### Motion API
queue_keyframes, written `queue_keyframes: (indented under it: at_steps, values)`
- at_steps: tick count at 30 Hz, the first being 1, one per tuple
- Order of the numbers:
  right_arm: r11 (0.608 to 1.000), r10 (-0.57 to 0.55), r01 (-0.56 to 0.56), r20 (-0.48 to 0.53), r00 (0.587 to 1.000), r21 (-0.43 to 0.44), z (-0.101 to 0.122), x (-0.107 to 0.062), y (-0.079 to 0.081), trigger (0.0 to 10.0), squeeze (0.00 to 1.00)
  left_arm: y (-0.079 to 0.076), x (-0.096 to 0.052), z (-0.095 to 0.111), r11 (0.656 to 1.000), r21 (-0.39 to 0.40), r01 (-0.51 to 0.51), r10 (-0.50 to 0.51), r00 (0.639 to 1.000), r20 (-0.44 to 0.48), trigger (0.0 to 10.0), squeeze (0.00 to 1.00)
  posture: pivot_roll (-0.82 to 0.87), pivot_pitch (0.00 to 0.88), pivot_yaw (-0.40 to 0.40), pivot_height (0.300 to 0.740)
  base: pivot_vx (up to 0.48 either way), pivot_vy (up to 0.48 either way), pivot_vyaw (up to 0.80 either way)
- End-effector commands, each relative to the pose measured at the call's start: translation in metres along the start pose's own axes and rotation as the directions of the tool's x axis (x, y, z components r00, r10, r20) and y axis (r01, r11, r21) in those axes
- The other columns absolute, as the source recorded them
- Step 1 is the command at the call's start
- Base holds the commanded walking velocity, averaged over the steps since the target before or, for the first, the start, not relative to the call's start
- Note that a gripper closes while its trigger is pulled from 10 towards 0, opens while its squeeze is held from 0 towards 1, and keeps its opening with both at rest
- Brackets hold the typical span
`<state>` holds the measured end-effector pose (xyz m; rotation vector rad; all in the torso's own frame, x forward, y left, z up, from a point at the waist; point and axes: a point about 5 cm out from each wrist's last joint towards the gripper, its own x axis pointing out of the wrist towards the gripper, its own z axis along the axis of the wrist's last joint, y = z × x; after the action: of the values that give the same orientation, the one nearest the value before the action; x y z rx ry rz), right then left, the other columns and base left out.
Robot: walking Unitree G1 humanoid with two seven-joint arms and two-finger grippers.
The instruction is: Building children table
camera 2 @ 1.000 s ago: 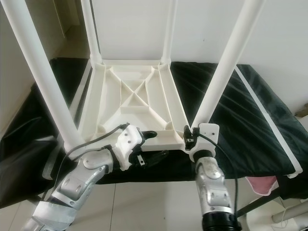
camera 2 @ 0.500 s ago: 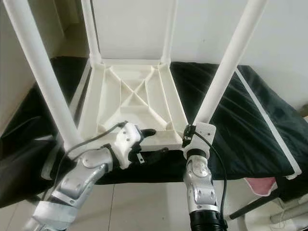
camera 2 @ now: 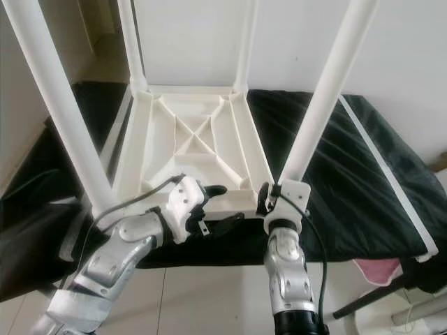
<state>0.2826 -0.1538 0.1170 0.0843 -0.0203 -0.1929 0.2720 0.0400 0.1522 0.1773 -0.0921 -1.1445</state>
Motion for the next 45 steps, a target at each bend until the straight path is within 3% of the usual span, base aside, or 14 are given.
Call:
queue_keyframes:
  at_steps: [1,2,11,20,25,26,27,28,29,36,37,39,40,45]
  values:
    - [0.998,0.043,-0.042,0.024,0.999,-0.044,0.005,-0.003,-0.005,10.0,0.34,-0.001,-0.001,0.000,1.000,0.002,-0.007,0.007,1.000,-0.008,10.0,0.00,-0.01,0.000,-0.053,0.740,0.000,0.000,0.00]
    - [0.997,0.059,-0.058,0.029,0.998,-0.053,0.006,-0.003,-0.009,10.0,0.00,-0.001,-0.001,0.000,1.000,0.002,-0.008,0.008,1.000,-0.008,10.0,0.00,-0.01,0.000,-0.053,0.740,0.000,0.000,0.00]
    - [0.976,0.198,-0.192,0.048,0.979,-0.101,0.010,-0.002,-0.022,10.0,0.00,-0.001,-0.002,-0.002,1.000,0.028,-0.012,0.013,1.000,-0.020,10.0,0.00,-0.01,0.000,-0.051,0.740,0.000,0.000,0.00]
    - [0.915,0.384,-0.377,0.024,0.923,-0.143,0.020,0.008,-0.034,10.0,0.00,-0.002,0.000,-0.002,0.999,0.048,-0.015,0.016,1.000,-0.024,10.0,0.00,-0.02,0.000,-0.044,0.740,0.000,0.000,0.00]
    - [0.853,0.489,-0.487,-0.038,0.871,-0.189,0.018,0.014,-0.044,10.0,0.00,-0.001,0.001,-0.002,0.998,0.064,-0.020,0.022,0.999,-0.028,10.0,0.00,-0.02,0.000,-0.042,0.740,0.000,0.000,0.00]
    - [0.824,0.526,-0.527,-0.065,0.848,-0.207,0.016,0.015,-0.045,10.0,0.00,-0.001,0.001,-0.002,0.997,0.070,-0.021,0.023,0.999,-0.030,10.0,0.00,-0.02,0.000,-0.040,0.740,0.000,0.000,0.00]
    - [0.824,0.526,-0.527,-0.065,0.848,-0.207,0.016,0.015,-0.045,10.0,0.00,-0.001,0.001,-0.002,0.997,0.070,-0.021,0.023,0.999,-0.030,10.0,0.00,-0.02,0.000,-0.040,0.740,0.000,0.000,0.00]
    - [0.804,0.549,-0.553,-0.084,0.832,-0.218,0.015,0.015,-0.046,10.0,0.00,-0.001,0.001,-0.002,0.997,0.075,-0.021,0.024,0.999,-0.031,10.0,0.00,-0.02,0.000,-0.040,0.740,0.000,0.000,0.00]
    - [0.739,0.622,-0.636,-0.136,0.771,-0.221,0.010,0.013,-0.045,10.0,0.00,0.000,0.001,-0.001,0.997,0.078,-0.022,0.024,0.999,-0.032,10.0,0.00,-0.02,0.002,-0.038,0.740,0.000,0.000,0.00]
    - [0.670,0.680,-0.703,-0.181,0.710,-0.241,0.007,0.019,-0.041,10.0,0.00,-0.001,0.004,0.000,0.997,0.081,-0.012,0.014,0.999,-0.029,10.0,0.00,-0.03,0.005,-0.031,0.740,0.000,0.000,0.00]
    - [0.657,0.690,-0.712,-0.183,0.701,-0.249,0.008,0.023,-0.041,4.0,0.00,-0.001,0.005,0.000,0.997,0.082,-0.008,0.011,1.000,-0.027,10.0,0.00,-0.03,0.004,-0.032,0.740,0.000,0.000,0.00]
    - [0.649,0.696,-0.717,-0.183,0.694,-0.255,0.009,0.025,-0.041,4.0,0.00,-0.001,0.006,0.001,0.997,0.083,-0.006,0.009,1.000,-0.026,10.0,0.00,-0.03,0.004,-0.032,0.740,0.000,0.000,0.00]
    - [0.634,0.706,-0.728,-0.190,0.683,-0.263,0.011,0.028,-0.043,0.0,0.00,-0.001,0.006,0.001,0.997,0.083,-0.006,0.008,1.000,-0.024,10.0,0.00,-0.03,0.007,-0.038,0.740,0.000,0.000,0.00]
    - [0.631,0.706,-0.732,-0.200,0.679,-0.258,0.011,0.029,-0.046,0.0,0.00,-0.001,0.006,0.000,0.997,0.082,-0.011,0.013,1.000,-0.025,10.0,0.00,-0.03,0.008,-0.041,0.740,0.000,0.000,0.00]
